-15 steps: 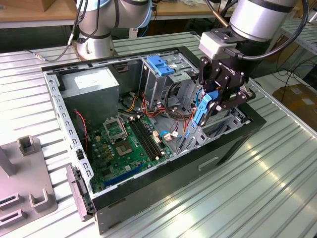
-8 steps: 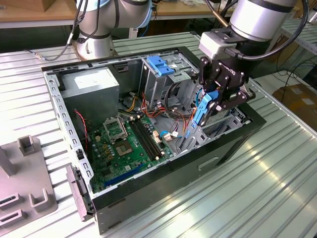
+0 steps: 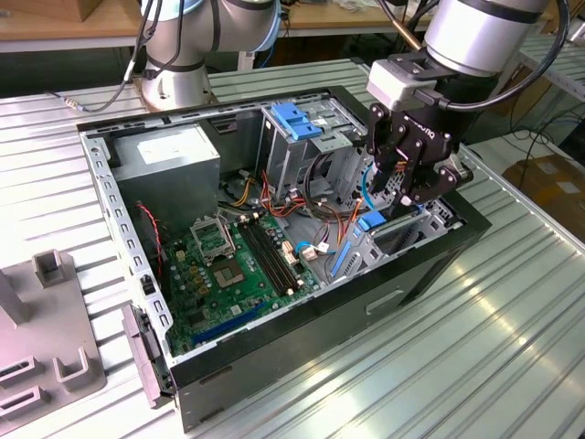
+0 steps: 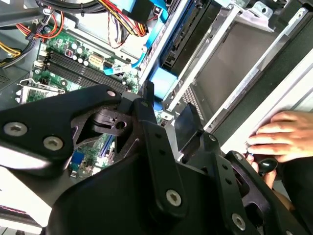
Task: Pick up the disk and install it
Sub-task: 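Insert the disk into the insertion slot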
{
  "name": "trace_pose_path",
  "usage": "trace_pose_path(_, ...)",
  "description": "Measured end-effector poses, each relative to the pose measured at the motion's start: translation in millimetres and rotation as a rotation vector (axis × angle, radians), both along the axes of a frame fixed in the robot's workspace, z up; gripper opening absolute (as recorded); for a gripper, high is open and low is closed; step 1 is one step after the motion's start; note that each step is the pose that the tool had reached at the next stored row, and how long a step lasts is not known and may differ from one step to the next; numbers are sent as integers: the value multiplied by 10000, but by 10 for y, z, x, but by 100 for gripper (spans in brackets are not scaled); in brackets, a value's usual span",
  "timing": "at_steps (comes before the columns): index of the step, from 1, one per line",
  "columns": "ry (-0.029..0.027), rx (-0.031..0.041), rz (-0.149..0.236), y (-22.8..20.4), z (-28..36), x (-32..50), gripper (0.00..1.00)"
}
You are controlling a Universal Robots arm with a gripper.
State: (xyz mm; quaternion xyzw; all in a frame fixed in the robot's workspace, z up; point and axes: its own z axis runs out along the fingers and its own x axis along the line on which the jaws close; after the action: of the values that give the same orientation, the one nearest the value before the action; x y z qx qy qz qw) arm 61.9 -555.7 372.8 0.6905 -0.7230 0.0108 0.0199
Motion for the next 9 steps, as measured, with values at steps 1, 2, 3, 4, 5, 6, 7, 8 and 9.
trace_pose_path(1,0,0,0,0,0,0,45)
trace_pose_path(2,0,-1,0,0,0,0,45)
trace_pose_path(3,0,0,0,0,0,0,43)
trace_pose_path(4,0,-1,0,0,0,0,36)
trace_pose_path(5,0,-1,0,0,0,0,36)
trace_pose_path(6,0,-1,-1,0,0,0,30)
trace_pose_path(7,0,-1,0,0,0,0,24)
trace_pose_path(8,0,-2,0,0,0,0,24)
trace_pose_path(9,0,-2,0,0,0,0,18)
